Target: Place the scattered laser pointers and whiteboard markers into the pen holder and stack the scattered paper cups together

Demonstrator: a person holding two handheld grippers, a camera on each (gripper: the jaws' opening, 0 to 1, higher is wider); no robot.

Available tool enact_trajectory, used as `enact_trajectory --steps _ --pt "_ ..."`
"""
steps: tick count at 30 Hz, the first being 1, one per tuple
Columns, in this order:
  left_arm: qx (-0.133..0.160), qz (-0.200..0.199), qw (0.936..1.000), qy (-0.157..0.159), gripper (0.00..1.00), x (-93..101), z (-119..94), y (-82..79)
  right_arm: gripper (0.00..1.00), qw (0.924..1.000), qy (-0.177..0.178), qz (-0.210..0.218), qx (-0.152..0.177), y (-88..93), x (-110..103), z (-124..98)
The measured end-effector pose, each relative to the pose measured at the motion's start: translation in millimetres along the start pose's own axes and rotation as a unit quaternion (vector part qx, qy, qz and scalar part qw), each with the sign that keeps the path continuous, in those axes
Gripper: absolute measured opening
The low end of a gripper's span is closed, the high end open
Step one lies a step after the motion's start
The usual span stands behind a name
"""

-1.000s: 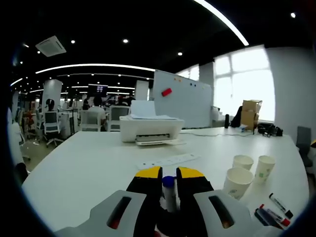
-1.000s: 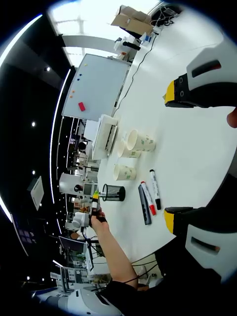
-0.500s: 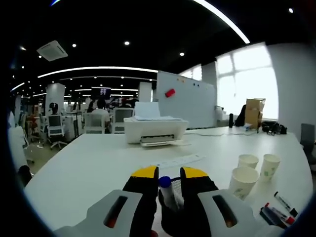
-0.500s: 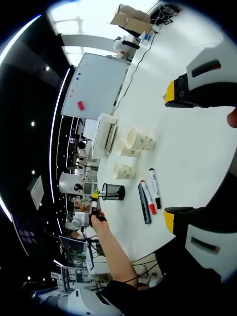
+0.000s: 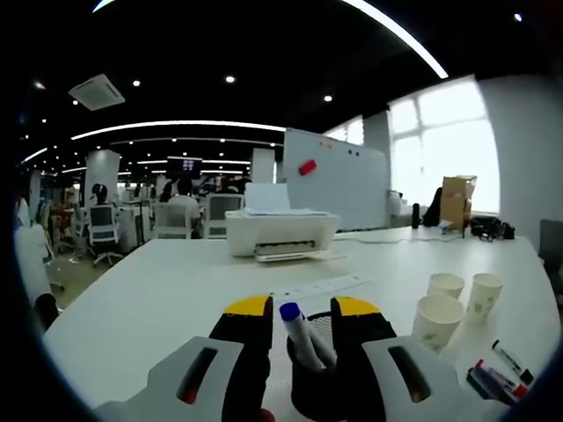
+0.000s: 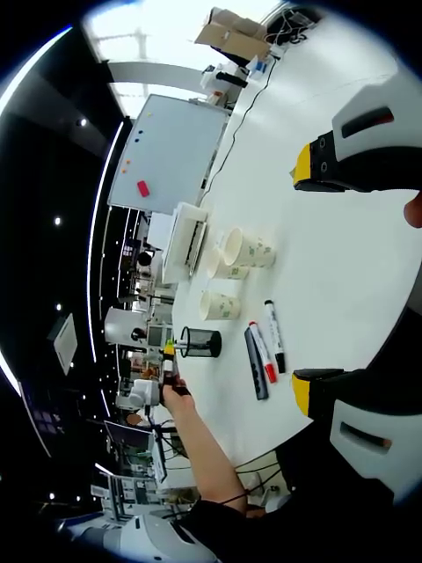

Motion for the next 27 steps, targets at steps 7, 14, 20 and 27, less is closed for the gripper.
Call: enact_trajectory --steps 7,14,20,27 --pt "0.003 -0.003 1.0 -0.002 0.4 0.3 -5.3 -2.6 0.78 1.0 0.001 -0.001 0.001 -1.1 0.2 -1.0" --pt "0.007 -0.006 1.0 0.001 0.43 0.3 -12.4 -3.6 0.78 1.0 0.0 -0.001 0.003 -2.4 -1.1 -0.7" --pt "0.001 -0.012 0.9999 0.009 0.5 -2.2 -15.8 -2.8 0.78 1.0 -0.001 -0.003 0.005 -3.8 -2.5 -1.0" --pt "0.007 -0.008 0.9997 0.02 0.72 1.1 -20.3 -5.5 0.78 1.0 0.001 -0.004 0.007 -5.0 -2.5 -3.6"
Point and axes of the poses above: the point that each gripper's makers call its tool centre point, and the gripper's own axes: z roughly forward along the fingers, x roughly to its right, y roughly out of its underside, the point moved 2 cm from there along -z, roughly backward along the fingers, and after that the axes turned 8 degrees about -y, right-handed, at the moved point
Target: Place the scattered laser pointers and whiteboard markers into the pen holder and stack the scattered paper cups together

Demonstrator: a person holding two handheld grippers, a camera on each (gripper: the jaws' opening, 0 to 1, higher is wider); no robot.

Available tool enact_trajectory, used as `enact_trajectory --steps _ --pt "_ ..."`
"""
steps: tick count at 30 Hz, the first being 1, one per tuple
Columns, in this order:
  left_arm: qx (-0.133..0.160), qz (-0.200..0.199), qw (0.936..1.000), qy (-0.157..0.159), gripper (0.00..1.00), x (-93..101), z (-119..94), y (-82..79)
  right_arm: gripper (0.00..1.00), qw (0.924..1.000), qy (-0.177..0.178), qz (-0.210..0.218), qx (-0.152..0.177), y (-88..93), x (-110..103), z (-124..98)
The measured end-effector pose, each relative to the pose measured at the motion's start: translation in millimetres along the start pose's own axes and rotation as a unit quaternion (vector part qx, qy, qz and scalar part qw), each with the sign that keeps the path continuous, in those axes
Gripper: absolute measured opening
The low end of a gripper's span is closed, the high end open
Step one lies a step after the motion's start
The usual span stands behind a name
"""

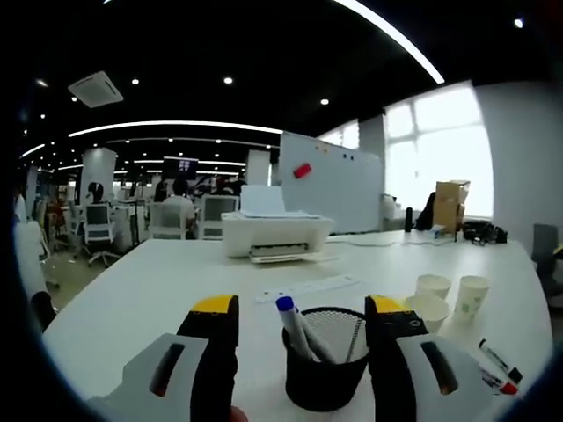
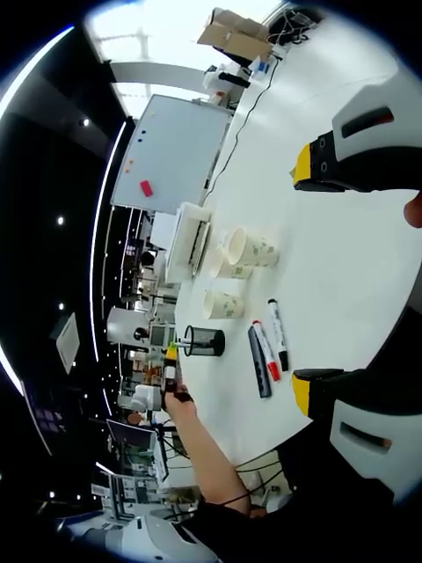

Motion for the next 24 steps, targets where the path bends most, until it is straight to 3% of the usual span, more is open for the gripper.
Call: enact_trajectory --steps 12,18,24 --pt "0.004 0.006 0.9997 0.023 0.92 9.4 -9.2 -2.5 0.78 1.0 -0.001 -0.003 0.001 -2.8 -1.7 0.3" --pt "0.0 0.04 0.999 0.019 0.97 10.0 -15.5 -0.9 0.78 1.0 -0.002 -0.004 0.003 -3.9 -0.7 1.0" --pt "-0.001 0.037 0.9989 0.029 0.97 12.5 -25.0 -4.2 0.78 1.0 -0.004 -0.004 0.004 -4.6 -1.1 3.0"
Point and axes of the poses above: the point that each gripper's makers call its tool centre point, and the gripper's own axes: z roughly forward along the fingers, x roughly to its right, y roughly out of its underside, the point moved 2 cm from there along -z, roughly backward along the fingers, and after that the axes turned 8 degrees about -y, right-handed, at the moved point
